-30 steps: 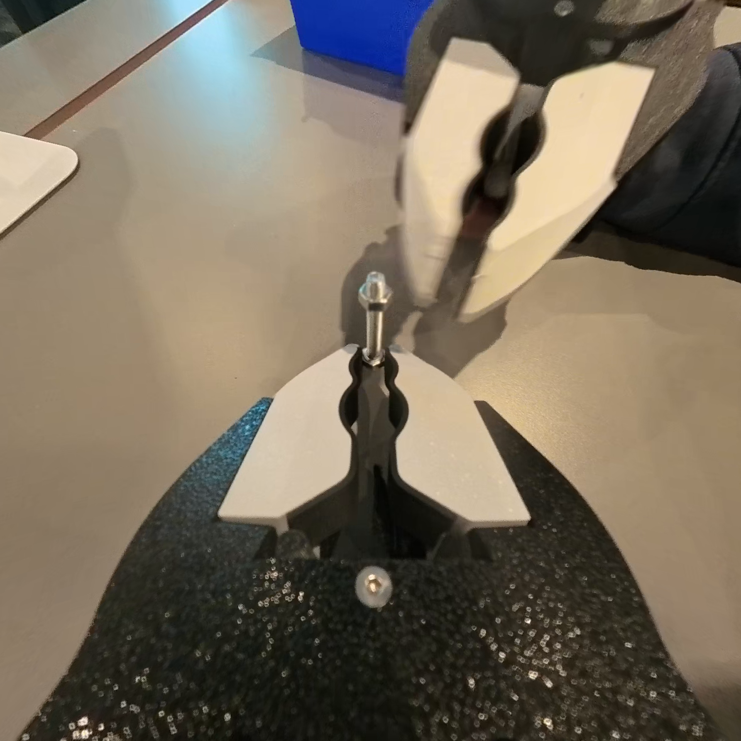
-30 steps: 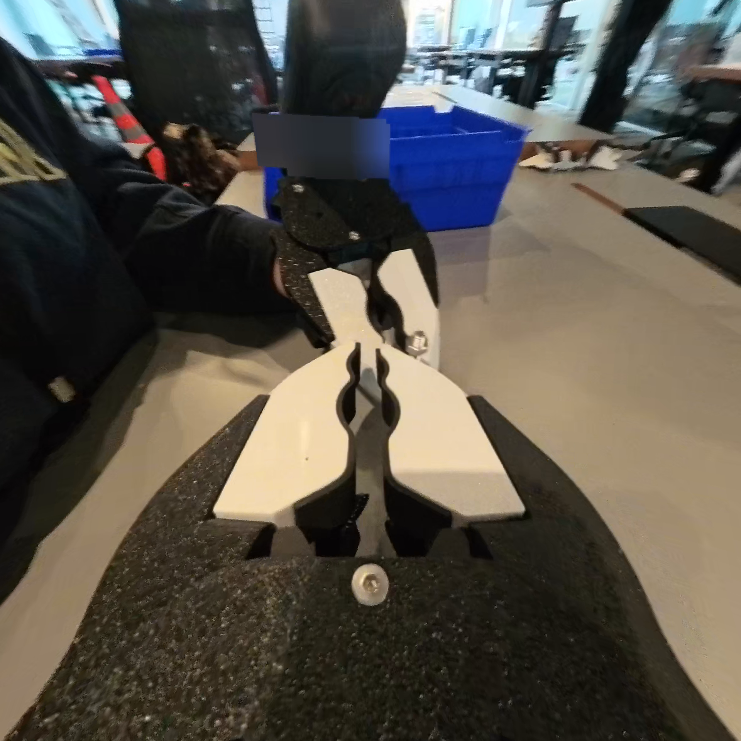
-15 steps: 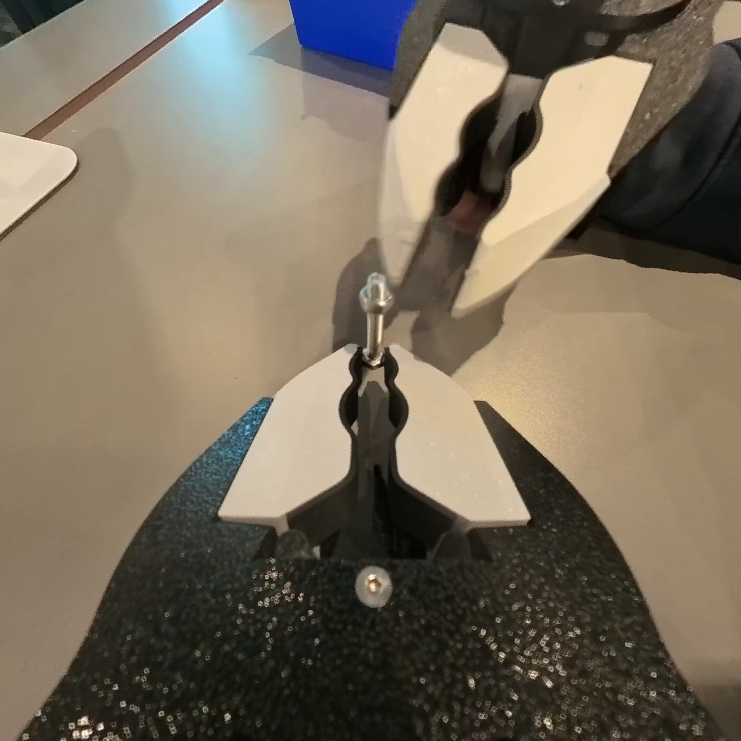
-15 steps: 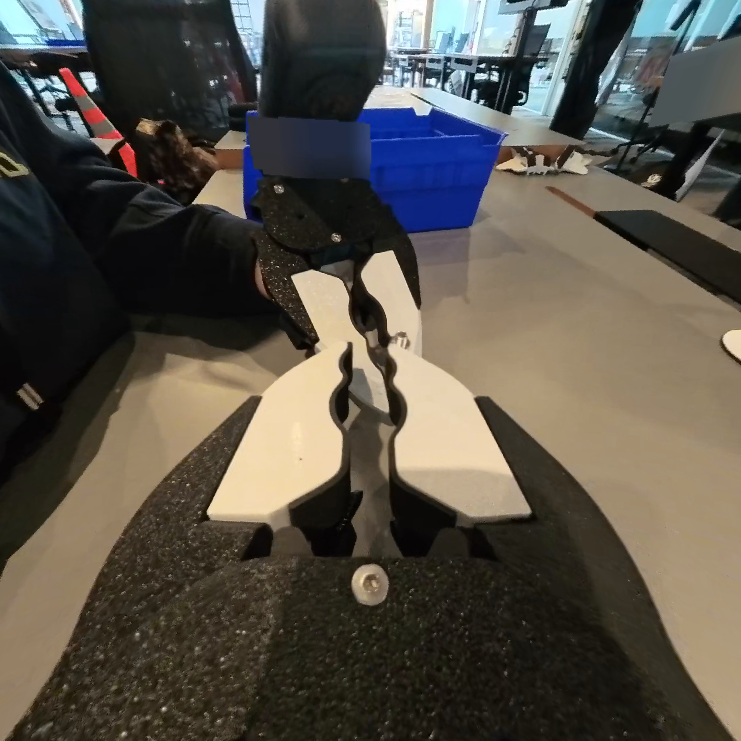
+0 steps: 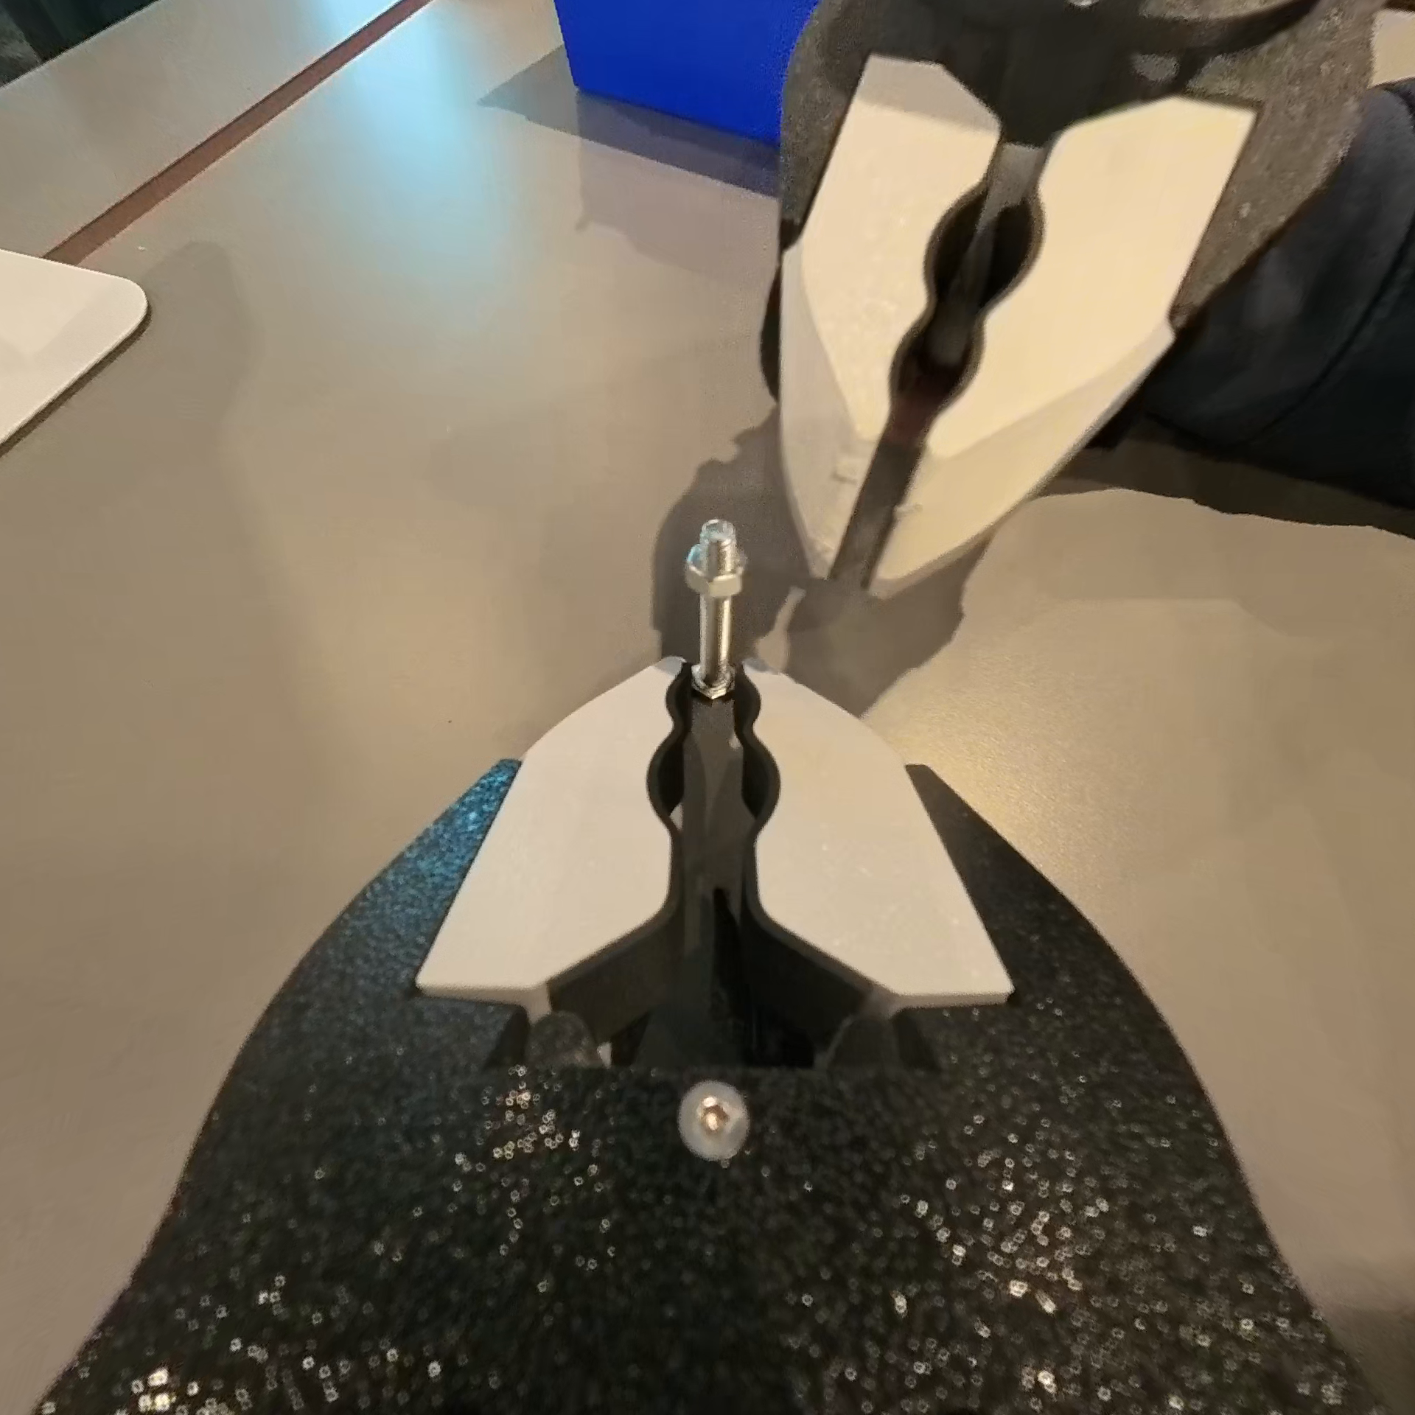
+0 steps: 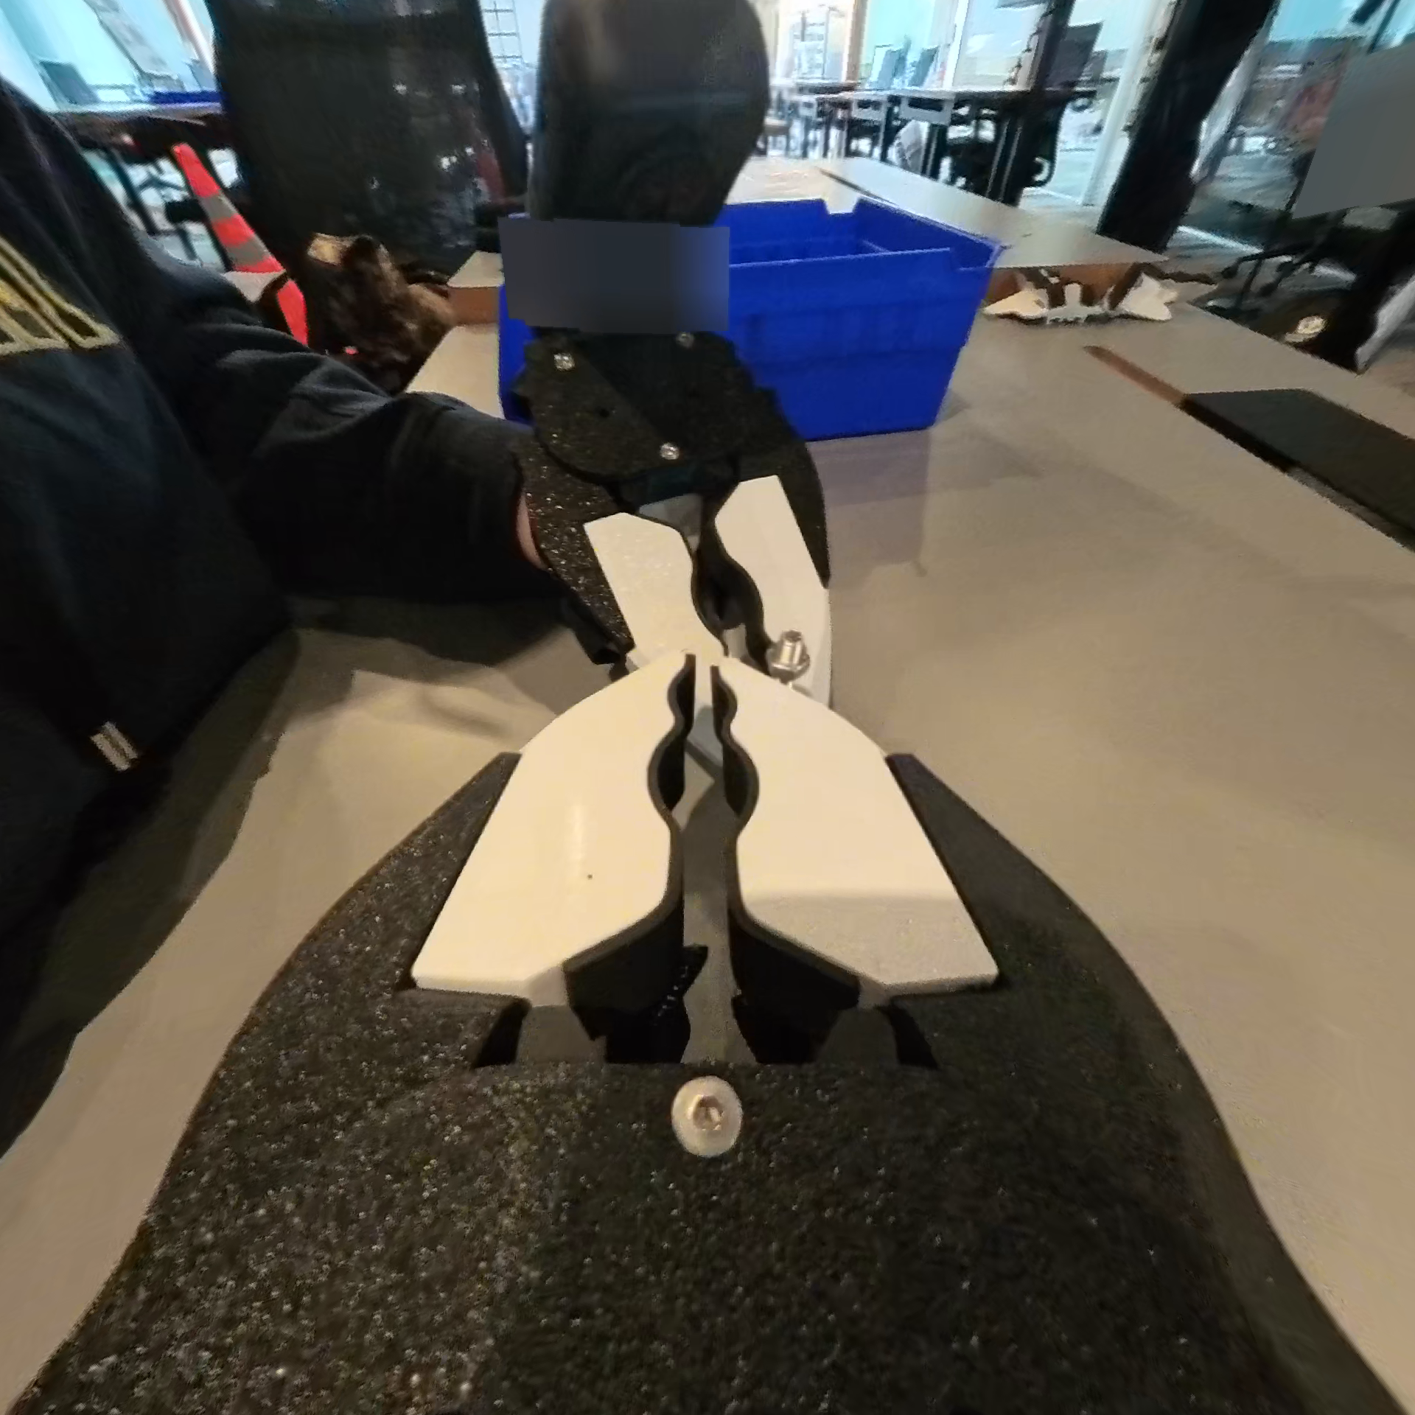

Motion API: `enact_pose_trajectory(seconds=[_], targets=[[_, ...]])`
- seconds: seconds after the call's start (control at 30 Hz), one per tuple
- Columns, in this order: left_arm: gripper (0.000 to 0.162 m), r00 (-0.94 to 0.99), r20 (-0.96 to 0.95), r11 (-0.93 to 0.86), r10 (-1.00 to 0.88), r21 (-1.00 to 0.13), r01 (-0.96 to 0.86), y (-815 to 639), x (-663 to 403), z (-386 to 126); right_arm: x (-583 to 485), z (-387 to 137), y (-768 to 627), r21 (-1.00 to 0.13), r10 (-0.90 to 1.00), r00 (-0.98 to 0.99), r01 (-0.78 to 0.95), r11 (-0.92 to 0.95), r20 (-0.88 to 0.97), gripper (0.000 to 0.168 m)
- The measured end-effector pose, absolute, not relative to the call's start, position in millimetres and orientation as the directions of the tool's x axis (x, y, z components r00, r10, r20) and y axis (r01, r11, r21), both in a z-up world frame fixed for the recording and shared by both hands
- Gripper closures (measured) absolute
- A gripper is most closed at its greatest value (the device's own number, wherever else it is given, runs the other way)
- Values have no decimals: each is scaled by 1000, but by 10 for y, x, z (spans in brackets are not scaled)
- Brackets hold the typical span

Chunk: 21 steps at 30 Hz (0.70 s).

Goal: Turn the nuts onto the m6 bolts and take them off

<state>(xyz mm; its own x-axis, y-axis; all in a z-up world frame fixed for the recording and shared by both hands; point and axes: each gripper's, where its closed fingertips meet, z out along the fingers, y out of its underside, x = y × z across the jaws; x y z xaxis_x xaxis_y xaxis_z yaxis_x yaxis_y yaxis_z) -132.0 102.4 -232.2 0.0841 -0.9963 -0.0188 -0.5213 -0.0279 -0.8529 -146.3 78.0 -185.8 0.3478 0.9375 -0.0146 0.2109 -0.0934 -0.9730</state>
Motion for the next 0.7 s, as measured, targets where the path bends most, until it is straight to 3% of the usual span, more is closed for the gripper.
enact_pose_trajectory(seconds=[0.13,0.4,0.7], targets=[[152,86,-17,-30,-996,-854,-519,1027,-1322,-2318,-1363,-1943,949,-961,890,455,253,-113,15,157],[152,82,-18,-27,-996,-854,-520,1019,-1322,-2322,-1435,-1988,992,-956,881,473,266,-124,17,148],[152,60,-31,-5,-998,-854,-520,984,-1320,-2325,-1498,-2031,994,-945,885,466,284,-161,-11,162]])
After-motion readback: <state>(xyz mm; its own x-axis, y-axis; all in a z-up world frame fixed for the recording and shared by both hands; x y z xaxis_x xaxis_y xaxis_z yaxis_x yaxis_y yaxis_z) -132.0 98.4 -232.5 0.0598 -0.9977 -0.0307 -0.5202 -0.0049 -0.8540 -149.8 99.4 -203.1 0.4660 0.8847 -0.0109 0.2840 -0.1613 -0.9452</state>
